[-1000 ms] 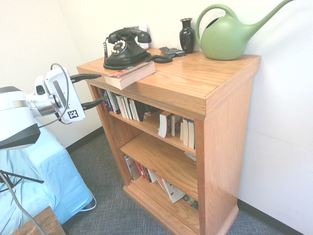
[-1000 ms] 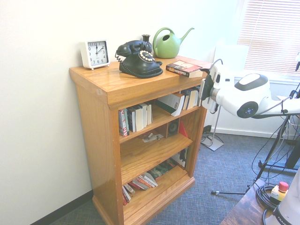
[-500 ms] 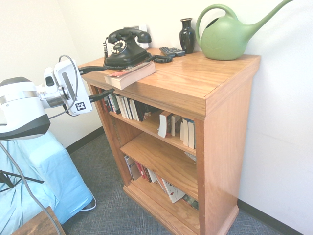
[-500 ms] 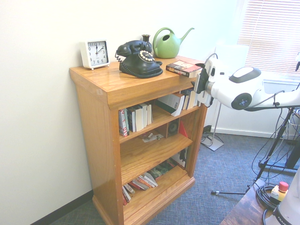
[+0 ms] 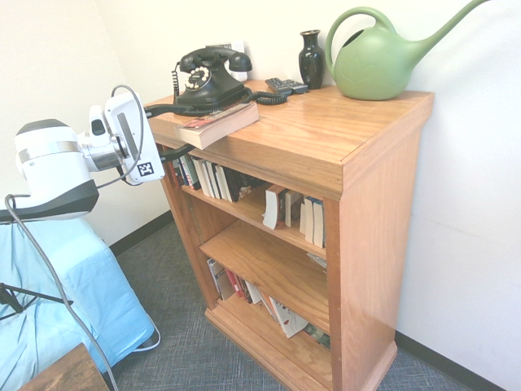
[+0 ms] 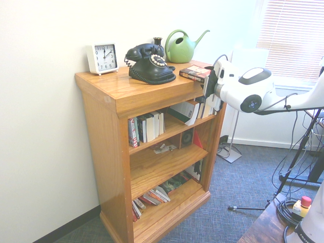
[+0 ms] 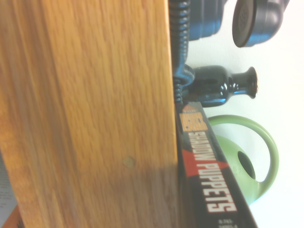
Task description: Organize the shelf
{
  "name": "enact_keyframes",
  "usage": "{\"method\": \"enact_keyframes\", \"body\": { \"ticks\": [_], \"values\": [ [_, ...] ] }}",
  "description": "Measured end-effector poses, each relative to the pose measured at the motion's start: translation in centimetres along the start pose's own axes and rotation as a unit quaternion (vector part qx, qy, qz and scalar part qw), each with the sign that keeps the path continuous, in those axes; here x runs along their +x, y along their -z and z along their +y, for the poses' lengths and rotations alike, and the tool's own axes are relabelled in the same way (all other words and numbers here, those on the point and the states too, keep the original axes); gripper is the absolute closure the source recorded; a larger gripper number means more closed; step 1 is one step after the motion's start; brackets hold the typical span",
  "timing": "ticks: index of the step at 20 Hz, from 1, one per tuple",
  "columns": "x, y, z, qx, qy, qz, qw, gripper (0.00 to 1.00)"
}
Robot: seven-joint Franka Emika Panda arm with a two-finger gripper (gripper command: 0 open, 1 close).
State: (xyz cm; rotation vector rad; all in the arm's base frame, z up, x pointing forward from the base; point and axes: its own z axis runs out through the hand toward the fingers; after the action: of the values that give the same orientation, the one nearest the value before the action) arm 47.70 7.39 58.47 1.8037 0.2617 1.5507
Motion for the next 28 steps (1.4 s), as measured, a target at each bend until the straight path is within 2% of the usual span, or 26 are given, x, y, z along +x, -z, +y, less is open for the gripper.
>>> {"method": "enact_keyframes", "body": {
  "ticks": [21,24,28],
  "values": [
    [-0.3,0.4,-0.8,0.007,-0.007,0.000,1.000,1.00],
    [0.2,0.9,-0.3,0.009,-0.023,-0.001,1.000,1.00],
    [1.2,3.5,1.2,0.023,-0.073,-0.007,0.997,1.00]
  ]
}}
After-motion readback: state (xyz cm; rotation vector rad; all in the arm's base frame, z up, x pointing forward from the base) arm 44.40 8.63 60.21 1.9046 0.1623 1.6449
